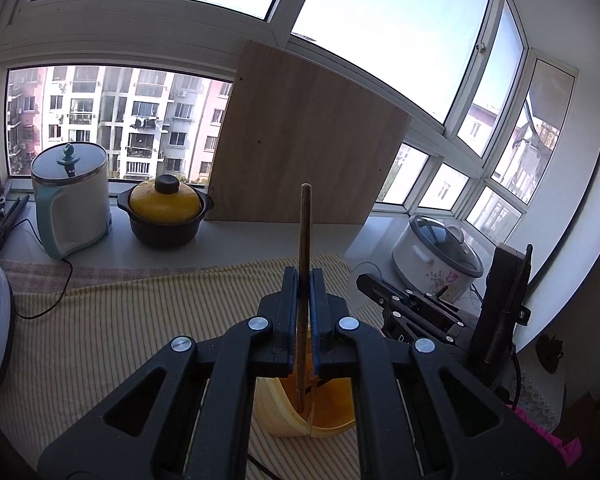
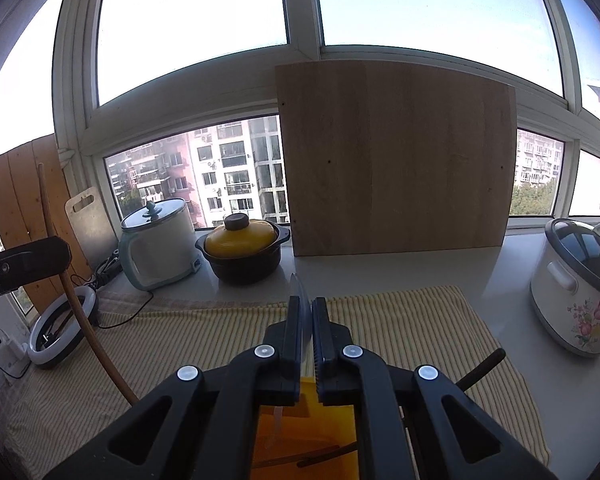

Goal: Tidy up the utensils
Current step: 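Lift the chopstick and clear spoon and carry both over the yellow bin, then open both grippers to drop the chopstick and spoon into the bin, then move both open grippers back down to the utensils on the cloth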

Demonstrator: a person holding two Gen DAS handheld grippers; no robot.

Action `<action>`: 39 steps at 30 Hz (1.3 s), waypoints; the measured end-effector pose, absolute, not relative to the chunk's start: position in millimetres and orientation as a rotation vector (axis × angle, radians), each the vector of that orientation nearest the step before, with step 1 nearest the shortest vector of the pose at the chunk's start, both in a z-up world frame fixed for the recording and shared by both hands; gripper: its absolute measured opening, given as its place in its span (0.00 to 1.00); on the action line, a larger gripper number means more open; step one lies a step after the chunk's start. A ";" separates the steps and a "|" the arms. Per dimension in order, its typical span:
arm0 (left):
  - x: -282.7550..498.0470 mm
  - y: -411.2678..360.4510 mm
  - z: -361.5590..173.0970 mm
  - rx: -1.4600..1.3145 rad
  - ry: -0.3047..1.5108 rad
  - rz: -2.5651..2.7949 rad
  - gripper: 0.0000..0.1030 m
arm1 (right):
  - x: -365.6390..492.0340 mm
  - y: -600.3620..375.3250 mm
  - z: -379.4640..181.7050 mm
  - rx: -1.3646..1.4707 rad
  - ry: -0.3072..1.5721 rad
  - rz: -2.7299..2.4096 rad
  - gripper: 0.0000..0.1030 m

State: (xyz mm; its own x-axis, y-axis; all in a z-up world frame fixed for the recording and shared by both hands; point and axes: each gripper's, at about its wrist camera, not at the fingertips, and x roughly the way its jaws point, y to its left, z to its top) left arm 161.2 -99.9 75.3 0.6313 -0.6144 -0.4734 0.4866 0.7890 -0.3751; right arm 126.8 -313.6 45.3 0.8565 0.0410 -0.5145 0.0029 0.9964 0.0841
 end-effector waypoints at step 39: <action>128.5 -26.6 42.6 -0.230 0.646 -0.506 0.36 | 53.3 -280.7 53.8 0.079 0.522 0.165 0.36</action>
